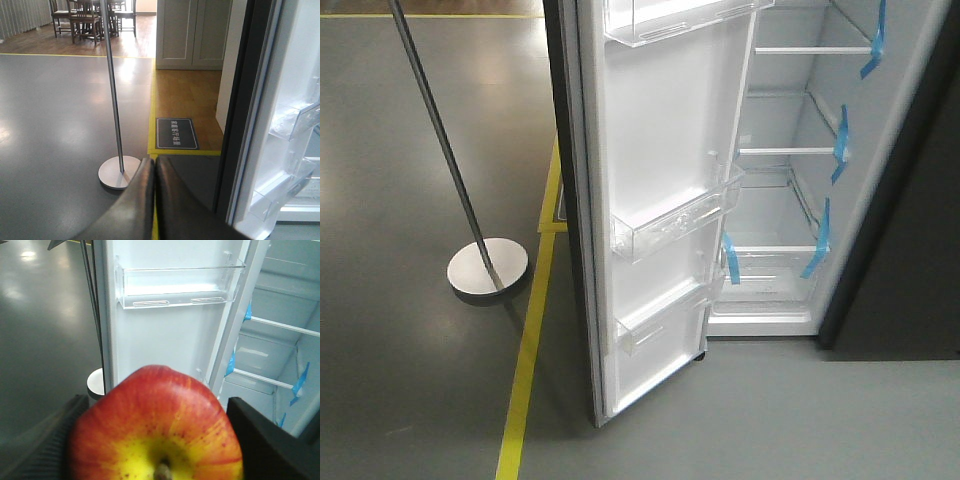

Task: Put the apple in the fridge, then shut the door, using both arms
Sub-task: 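Approach the refrigerator door bins with the apple in the right gripper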

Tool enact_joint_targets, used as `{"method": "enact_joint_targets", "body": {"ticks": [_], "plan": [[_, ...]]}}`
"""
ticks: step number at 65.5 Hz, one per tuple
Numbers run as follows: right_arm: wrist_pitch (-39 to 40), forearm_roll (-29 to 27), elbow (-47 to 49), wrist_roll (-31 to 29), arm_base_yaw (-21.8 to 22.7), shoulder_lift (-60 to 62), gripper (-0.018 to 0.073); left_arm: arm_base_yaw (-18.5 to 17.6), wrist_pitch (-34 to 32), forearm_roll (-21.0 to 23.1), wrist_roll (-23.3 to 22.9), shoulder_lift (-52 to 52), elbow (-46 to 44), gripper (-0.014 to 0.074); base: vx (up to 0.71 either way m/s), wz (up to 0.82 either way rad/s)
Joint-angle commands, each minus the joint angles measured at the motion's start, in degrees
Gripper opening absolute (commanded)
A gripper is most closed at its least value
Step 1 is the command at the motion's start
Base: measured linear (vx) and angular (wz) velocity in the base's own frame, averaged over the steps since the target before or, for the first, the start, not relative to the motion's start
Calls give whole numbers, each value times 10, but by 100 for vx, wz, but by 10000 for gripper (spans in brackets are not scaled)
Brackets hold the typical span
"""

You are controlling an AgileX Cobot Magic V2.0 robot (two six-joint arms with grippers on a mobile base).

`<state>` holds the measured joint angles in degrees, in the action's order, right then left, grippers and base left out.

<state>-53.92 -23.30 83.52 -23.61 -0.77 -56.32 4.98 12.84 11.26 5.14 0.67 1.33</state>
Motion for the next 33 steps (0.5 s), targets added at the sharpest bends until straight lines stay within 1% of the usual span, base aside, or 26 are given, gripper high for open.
{"method": "enact_joint_targets", "body": {"ticks": [1, 33], "plan": [[46, -12, 17, -3, 2, 5, 77, -4, -41, 5, -5, 8, -10, -6, 13, -1], [46, -12, 17, -3, 2, 5, 77, -4, -41, 5, -5, 8, -10, -6, 14, -2]]}}
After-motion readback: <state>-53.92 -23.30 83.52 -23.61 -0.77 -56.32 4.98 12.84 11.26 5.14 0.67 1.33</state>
